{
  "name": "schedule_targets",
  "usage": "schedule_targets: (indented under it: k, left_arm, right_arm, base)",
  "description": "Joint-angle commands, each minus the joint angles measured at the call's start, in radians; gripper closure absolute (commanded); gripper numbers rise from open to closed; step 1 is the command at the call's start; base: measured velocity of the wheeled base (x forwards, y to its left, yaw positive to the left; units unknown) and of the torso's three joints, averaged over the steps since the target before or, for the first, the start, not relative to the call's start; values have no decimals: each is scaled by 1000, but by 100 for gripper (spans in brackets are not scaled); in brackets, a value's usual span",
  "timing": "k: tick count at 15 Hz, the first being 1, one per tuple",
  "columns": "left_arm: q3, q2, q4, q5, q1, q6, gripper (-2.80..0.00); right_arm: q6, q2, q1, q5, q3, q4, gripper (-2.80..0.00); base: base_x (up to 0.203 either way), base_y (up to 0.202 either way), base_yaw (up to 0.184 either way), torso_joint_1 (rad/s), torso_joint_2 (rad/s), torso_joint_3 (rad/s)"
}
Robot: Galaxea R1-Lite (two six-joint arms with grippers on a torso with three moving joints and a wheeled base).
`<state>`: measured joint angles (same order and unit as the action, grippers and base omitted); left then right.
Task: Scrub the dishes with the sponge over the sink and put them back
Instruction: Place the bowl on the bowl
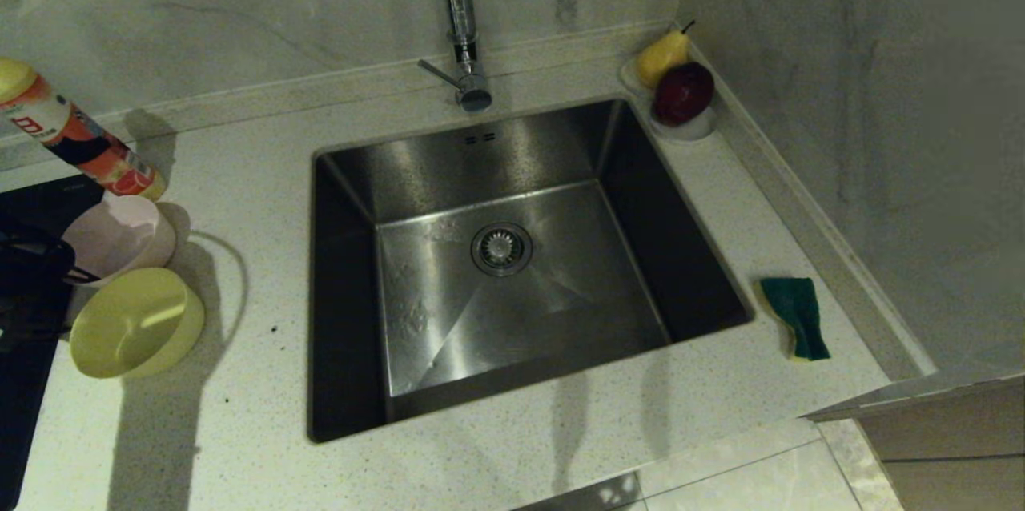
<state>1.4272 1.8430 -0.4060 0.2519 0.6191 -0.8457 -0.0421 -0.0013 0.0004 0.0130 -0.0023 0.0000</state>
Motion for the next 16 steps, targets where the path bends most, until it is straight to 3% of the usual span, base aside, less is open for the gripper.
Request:
schedule_targets:
  k: [1,13,16]
  left_arm:
    - [10,-3,-2,1,1,-6,0]
    - [159,-127,-24,-19,40,0,0]
    - [162,-188,-125,3,38,5,0]
  right_arm:
    - [-1,0,0,1,0,0,0]
    - [-1,0,1,1,0,0,0]
    - [-1,0,1,1,1,0,0]
  base:
    - [0,0,0,0,0,0]
    - [0,0,0,0,0,0]
    - [0,0,0,0,0,0]
